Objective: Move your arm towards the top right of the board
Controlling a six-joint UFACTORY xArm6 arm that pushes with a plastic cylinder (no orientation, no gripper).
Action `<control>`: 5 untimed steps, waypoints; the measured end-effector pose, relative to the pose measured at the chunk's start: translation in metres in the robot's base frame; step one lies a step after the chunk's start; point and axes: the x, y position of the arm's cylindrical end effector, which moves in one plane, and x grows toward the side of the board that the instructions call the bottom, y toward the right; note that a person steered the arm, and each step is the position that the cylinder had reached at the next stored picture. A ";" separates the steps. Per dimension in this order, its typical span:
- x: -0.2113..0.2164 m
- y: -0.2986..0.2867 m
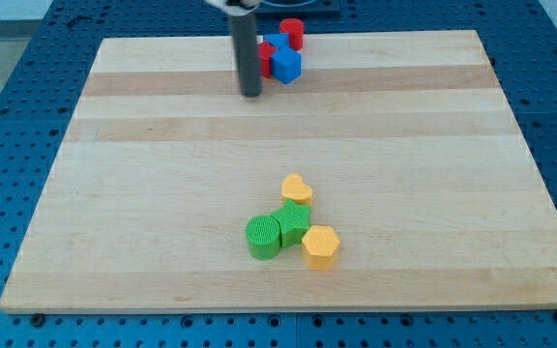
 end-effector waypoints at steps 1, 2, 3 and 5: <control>-0.010 0.069; 0.028 0.069; 0.044 0.060; 0.039 -0.033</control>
